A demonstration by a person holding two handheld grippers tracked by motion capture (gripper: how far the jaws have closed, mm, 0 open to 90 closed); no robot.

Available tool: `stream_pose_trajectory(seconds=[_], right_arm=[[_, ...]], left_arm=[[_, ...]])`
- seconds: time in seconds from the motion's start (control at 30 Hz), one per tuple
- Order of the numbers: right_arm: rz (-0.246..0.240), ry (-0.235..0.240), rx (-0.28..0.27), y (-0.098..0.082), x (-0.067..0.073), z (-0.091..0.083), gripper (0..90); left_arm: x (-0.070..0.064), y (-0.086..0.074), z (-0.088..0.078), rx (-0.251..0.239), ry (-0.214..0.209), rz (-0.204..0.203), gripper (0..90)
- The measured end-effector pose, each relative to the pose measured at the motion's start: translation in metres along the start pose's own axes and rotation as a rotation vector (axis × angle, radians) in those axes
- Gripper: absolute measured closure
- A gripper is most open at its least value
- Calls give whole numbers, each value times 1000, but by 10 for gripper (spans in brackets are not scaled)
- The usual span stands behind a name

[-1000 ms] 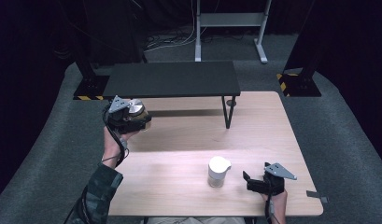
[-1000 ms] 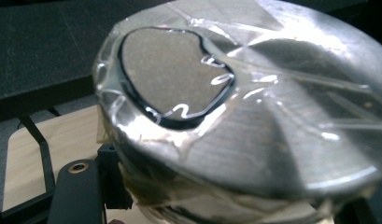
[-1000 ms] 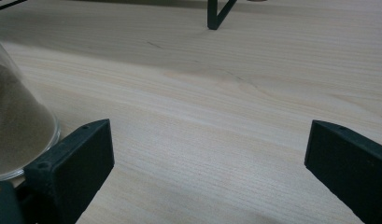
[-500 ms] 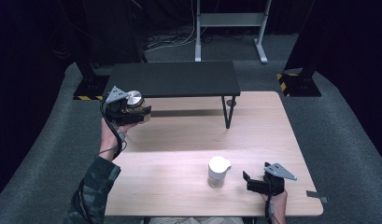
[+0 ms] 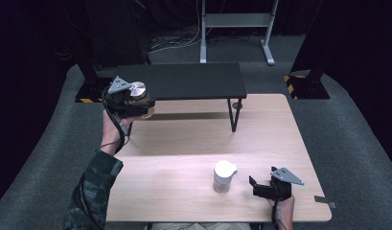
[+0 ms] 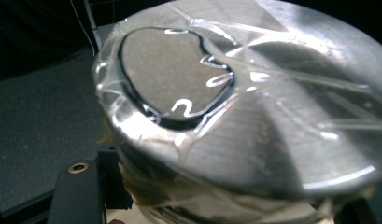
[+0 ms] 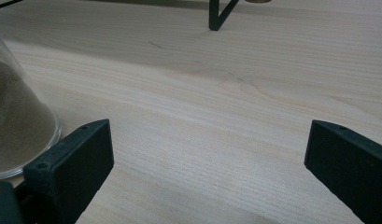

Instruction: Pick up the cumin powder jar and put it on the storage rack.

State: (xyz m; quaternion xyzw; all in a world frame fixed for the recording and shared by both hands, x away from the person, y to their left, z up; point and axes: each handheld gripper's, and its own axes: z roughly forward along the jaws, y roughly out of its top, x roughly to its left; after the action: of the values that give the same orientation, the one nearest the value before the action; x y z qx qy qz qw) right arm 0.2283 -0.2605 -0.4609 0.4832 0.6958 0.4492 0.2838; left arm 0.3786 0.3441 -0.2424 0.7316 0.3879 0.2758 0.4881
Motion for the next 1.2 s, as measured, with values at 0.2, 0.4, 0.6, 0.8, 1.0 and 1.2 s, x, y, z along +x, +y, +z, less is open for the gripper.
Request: stream_pose_trajectory(seconds=[0.2,0.4,0.6,0.8,1.0,1.2], right_arm=[[-1,2,0,0,0,0,1],[-2,2,2,0,0,0,1],[-7,4,3,1,0,1,1],[-8,8,7,1,-1,1,1],[-5,11,5,1,-2,1,2],[-2,13,4,1,-2,0,1]], left_arm=[[1,11,4,-2,8,5,305],[2,26,11,8,16,15,305],[5,37,22,17,21,7,305],[8,48,36,34,30,0,305],[12,57,48,49,40,-15,305],[20,62,61,69,54,-39,305]])
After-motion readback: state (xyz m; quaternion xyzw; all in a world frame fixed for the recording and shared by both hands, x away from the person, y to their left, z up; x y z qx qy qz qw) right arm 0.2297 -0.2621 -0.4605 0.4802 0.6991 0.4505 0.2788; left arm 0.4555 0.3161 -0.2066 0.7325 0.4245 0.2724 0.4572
